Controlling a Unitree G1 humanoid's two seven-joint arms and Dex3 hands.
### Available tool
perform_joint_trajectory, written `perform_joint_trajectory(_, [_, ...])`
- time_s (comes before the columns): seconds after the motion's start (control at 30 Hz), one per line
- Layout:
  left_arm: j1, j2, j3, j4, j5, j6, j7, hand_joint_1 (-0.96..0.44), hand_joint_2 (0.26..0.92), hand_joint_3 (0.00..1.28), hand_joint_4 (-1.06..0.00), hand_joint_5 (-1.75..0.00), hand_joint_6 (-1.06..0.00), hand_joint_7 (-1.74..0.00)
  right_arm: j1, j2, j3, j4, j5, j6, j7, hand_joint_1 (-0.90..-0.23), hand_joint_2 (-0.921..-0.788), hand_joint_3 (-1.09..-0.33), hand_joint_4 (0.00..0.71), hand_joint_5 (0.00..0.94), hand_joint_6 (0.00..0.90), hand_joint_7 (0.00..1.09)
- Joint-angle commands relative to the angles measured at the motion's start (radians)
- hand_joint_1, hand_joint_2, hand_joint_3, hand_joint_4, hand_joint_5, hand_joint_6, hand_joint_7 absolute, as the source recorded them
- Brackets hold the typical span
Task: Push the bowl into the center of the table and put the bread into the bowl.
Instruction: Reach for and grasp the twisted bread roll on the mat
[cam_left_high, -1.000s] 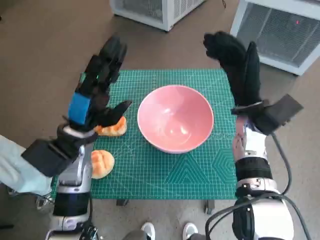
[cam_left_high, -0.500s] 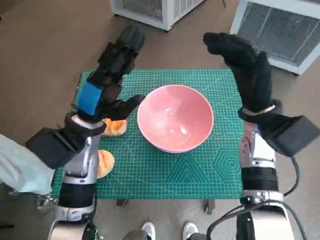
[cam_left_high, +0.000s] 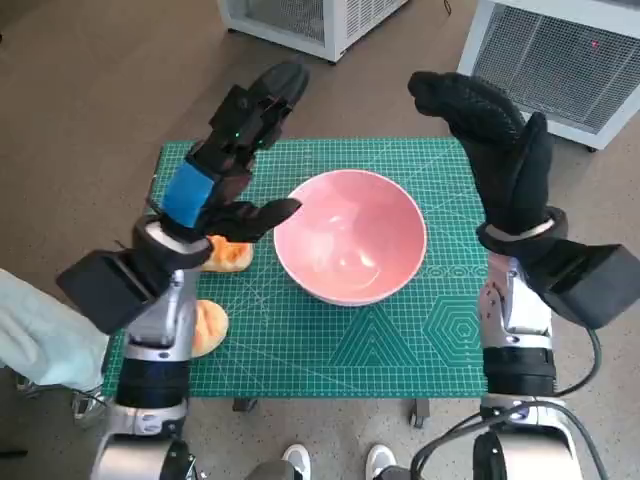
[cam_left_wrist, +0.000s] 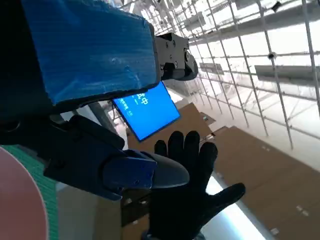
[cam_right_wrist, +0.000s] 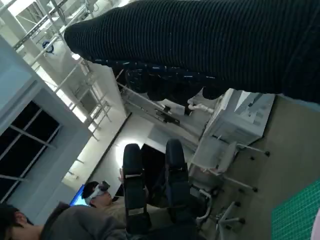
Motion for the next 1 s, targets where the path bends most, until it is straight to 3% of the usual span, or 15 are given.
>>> perform_joint_trajectory(0.03, [-0.023,0.199,0.016,0.029,0.191,-0.001,0.023,-0.62,0.905,0.14,-0.09,0.0,0.0,-0.34,0.027,0.0,0.003,-0.002,0.003,0.017,-0.014,-0.71,-0.921,-0.755,0.223,0.009,0.06,0.5])
perform_joint_trajectory(0.1, [-0.016,0.287,0.004,-0.008,0.306,0.066,0.034,-0.57,0.851,0.07,-0.09,0.0,-0.01,-0.31,0.028,0.0,0.004,-0.002,0.002,0.018,-0.017,-0.713,-0.921,-0.752,0.223,0.009,0.058,0.5])
perform_joint_trajectory(0.2, [-0.008,0.391,-0.022,-0.095,0.424,0.272,-0.024,-0.46,0.792,0.02,-0.09,0.0,-0.08,-0.2,0.028,0.0,0.004,0.001,0.004,0.021,-0.02,-0.72,-0.921,-0.741,0.224,0.008,0.057,0.51])
perform_joint_trajectory(0.3, [-0.009,0.447,-0.049,-0.154,0.502,0.46,-0.085,-0.25,0.748,0.01,-0.07,0.0,-0.16,-0.11,0.029,0.002,0.004,0.001,0.004,0.024,-0.024,-0.728,-0.921,-0.725,0.224,0.008,0.056,0.51])
perform_joint_trajectory(0.43, [-0.016,0.475,-0.079,-0.168,0.566,0.609,-0.125,-0.1,0.733,0.0,-0.05,0.0,-0.23,-0.05,0.028,0.006,0.004,0.005,0.008,0.028,-0.025,-0.74,-0.921,-0.709,0.225,0.007,0.056,0.51])
perform_joint_trajectory(0.7, [-0.035,0.492,-0.144,-0.153,0.615,0.762,-0.184,-0.03,0.73,0.0,-0.05,0.0,-0.27,-0.02,0.021,0.009,0.003,0.017,0.005,0.032,-0.035,-0.753,-0.921,-0.697,0.224,0.005,0.054,0.51])
perform_joint_trajectory(1.0, [-0.041,0.489,-0.209,-0.076,0.626,0.742,-0.176,0.0,0.736,0.0,-0.11,-0.02,-0.3,-0.02,0.012,0.023,0.01,0.037,-0.002,0.022,-0.042,-0.752,-0.921,-0.694,0.225,0.005,0.054,0.51])
